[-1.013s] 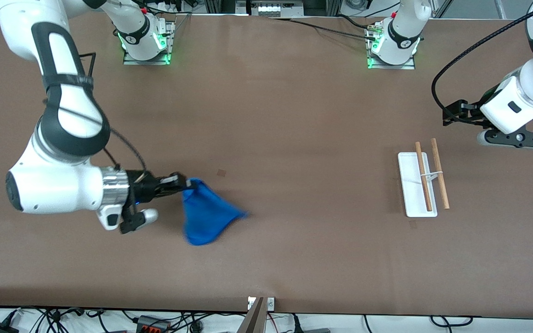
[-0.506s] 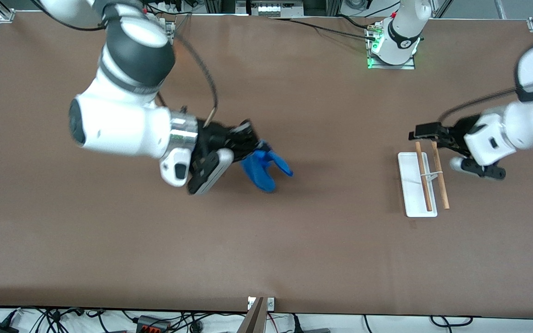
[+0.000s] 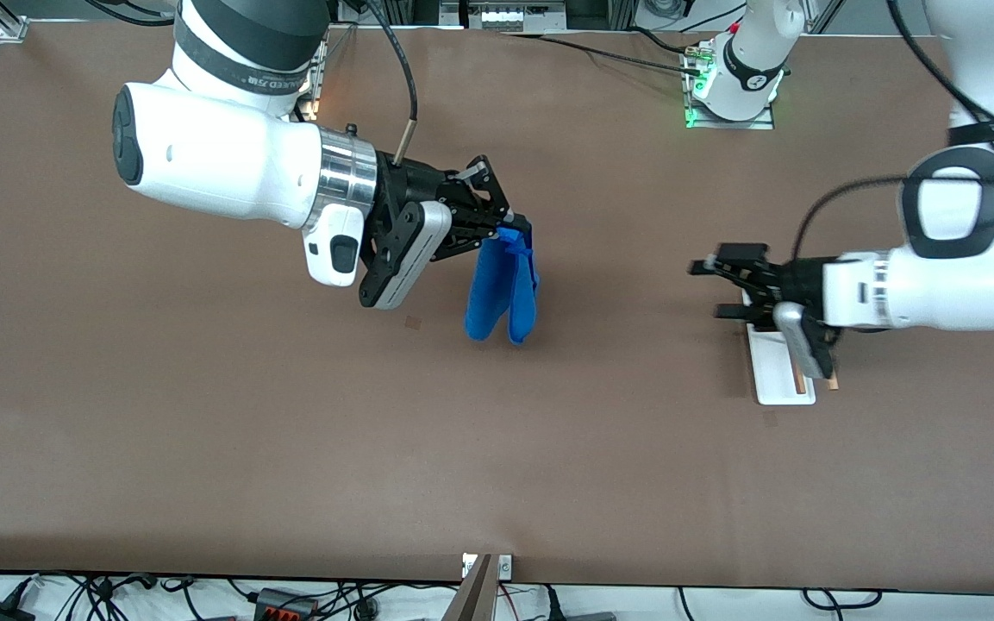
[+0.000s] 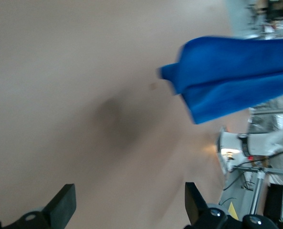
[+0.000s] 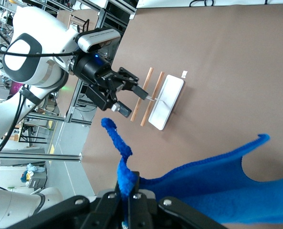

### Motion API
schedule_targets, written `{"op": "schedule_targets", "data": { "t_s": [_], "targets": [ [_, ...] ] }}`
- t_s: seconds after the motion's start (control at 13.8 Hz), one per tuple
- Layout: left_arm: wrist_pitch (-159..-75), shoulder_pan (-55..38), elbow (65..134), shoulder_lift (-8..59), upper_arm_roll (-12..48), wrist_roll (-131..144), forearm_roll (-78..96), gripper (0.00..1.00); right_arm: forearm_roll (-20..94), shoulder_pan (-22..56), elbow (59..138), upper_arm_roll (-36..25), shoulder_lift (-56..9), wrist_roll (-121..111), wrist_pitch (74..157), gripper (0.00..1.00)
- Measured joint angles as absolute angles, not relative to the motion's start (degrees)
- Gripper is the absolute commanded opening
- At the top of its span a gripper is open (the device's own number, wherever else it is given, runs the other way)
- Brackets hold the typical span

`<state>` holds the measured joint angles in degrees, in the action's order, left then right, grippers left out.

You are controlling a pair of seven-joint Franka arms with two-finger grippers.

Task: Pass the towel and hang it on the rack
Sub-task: 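Carry the towel toward center while the left gripper reaches toward it, then grasp the hanging towel with the left gripper beside the right gripper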

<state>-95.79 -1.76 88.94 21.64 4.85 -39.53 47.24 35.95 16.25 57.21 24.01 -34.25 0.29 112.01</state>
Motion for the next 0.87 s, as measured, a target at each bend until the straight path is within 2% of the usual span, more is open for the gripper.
{"op": "schedule_targets", "data": {
  "t_s": [0.29,0.87],
  "targets": [
    [-101.04,-6.93,88.95,22.81,5.07,-56.45,56.14,1.00,35.95,16.66,57.22,24.07,-34.24,0.29,112.13,0.00],
    [-113.85,-18.69,88.77,23.01,5.46,-70.46,56.53,0.99,35.95,16.83,57.22,24.07,-34.24,0.20,112.51,0.00]
  ]
}}
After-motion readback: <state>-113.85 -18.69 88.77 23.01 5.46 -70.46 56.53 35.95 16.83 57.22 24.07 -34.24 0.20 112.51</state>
